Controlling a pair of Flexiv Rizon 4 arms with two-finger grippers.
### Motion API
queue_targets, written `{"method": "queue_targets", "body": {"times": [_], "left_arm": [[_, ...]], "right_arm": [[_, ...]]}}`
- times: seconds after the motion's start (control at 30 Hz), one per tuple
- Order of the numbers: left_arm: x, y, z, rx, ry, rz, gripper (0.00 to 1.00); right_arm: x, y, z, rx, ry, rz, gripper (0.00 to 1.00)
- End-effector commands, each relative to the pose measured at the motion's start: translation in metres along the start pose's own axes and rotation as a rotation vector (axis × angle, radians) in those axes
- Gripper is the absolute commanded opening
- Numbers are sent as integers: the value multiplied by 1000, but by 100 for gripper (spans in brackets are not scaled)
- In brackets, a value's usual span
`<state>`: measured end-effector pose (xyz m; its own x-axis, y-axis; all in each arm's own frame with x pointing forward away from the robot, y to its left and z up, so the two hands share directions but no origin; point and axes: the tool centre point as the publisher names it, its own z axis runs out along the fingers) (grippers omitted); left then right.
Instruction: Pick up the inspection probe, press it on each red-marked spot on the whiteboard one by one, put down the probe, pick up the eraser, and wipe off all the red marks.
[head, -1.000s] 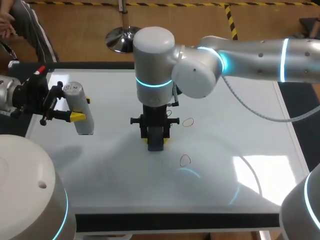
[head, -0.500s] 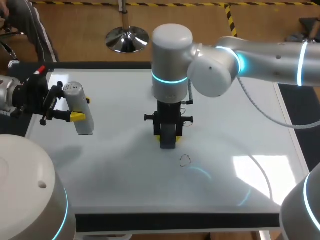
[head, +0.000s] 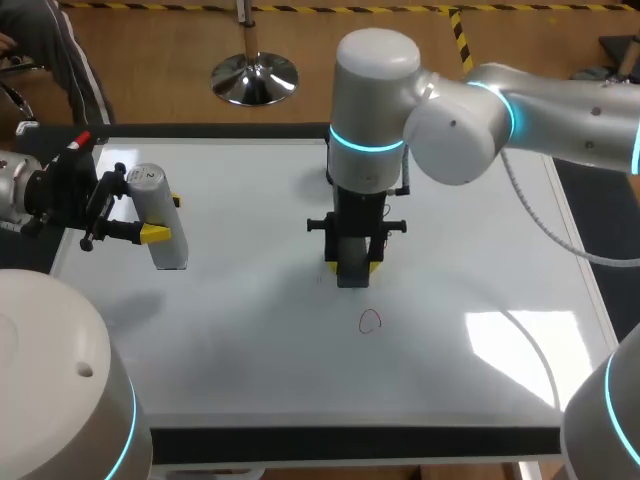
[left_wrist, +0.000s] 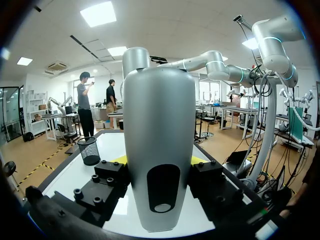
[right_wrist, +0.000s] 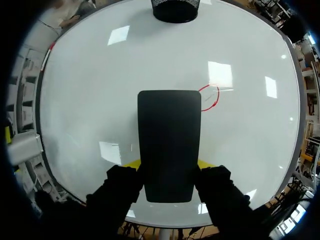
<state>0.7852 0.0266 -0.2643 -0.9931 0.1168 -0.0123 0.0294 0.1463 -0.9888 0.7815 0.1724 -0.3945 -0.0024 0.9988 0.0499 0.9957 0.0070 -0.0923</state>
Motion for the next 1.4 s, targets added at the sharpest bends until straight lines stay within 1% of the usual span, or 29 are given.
{"method": "queue_targets", "body": {"times": [0.03,0.13,0.33,0.77,1.03,1.13,1.4], "left_arm": [[0,-1,0,0,-1,2,0],[0,-1,0,0,-1,2,0],[0,-1,0,0,-1,2,0],[0,-1,0,0,-1,2,0],[0,-1,0,0,-1,2,0],[0,-1,0,0,-1,2,0],[0,-1,0,0,-1,2,0]], "right_arm": [[-15,-14,-33,-34,-1,-1,0],[-21,-16,-41,-54,-16,3,0],[-34,-22,-46,-50,-42,1,0],[-66,-52,-72,-62,-61,-56,0],[-91,-75,-82,-76,-44,-85,0],[-100,-80,-84,-81,-29,-84,0],[-117,-95,-87,-102,-30,-96,0]]}}
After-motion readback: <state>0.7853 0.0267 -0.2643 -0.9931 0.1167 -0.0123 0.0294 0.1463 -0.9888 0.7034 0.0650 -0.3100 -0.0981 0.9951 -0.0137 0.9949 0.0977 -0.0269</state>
